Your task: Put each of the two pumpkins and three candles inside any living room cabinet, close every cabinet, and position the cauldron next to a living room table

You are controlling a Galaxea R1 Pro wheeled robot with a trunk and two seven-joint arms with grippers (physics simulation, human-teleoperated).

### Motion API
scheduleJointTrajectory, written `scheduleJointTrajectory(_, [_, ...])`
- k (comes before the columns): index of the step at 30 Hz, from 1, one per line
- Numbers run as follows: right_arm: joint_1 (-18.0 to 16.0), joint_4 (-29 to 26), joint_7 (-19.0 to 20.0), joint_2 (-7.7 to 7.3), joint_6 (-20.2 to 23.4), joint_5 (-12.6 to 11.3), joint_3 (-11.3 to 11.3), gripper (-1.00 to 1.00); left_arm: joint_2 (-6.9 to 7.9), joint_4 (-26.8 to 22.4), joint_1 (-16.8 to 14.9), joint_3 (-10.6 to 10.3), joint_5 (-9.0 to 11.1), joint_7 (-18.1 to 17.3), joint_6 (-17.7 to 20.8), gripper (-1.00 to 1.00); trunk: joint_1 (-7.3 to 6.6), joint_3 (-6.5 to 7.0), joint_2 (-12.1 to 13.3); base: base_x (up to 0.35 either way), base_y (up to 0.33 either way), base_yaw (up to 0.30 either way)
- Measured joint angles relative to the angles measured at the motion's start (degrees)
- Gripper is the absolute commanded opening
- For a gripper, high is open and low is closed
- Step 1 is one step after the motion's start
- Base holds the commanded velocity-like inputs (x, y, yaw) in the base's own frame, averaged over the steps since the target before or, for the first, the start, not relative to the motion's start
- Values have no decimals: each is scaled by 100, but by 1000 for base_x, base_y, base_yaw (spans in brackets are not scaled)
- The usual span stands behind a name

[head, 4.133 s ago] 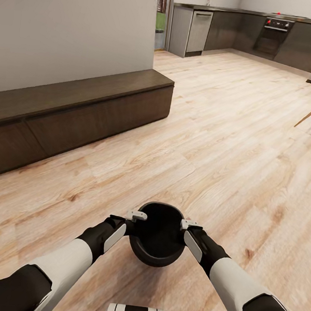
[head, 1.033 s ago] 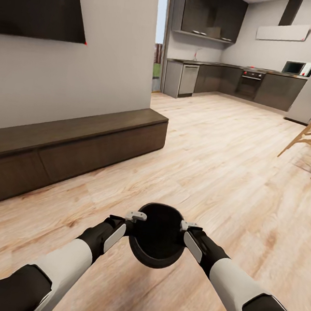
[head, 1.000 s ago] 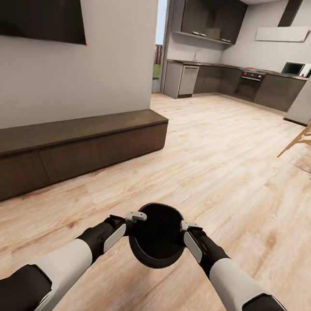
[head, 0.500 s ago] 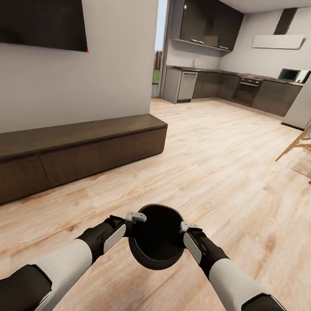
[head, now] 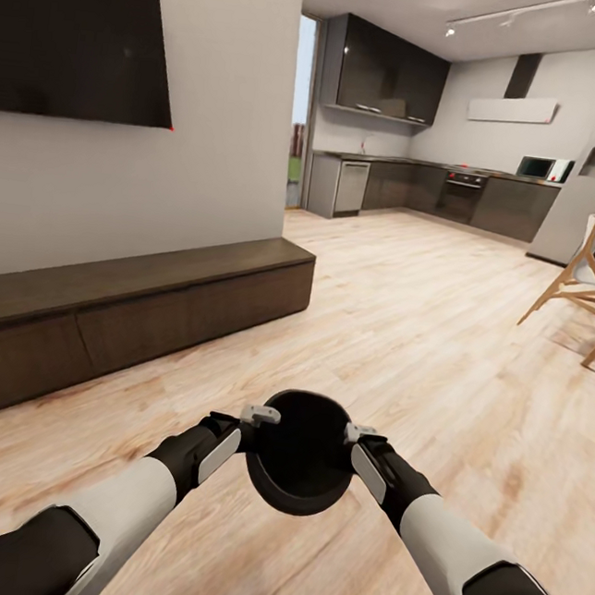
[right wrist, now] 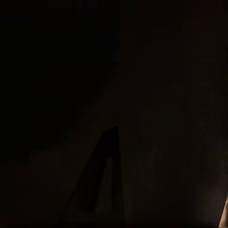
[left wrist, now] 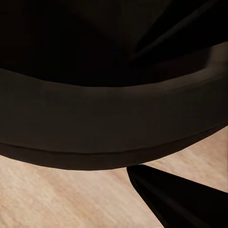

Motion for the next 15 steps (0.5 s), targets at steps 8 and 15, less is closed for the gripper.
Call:
scheduleJointTrajectory(8, [0,27,3,8,-2,-11,0,-100,0,12,0,-2,-4,-3,13,-100,-21,228,11,0,0,-132])
scheduleJointTrajectory(15, [0,52,3,15,-4,-18,2,-100,0,29,0,-6,4,-6,18,-100,-20,279,12,0,0,-187])
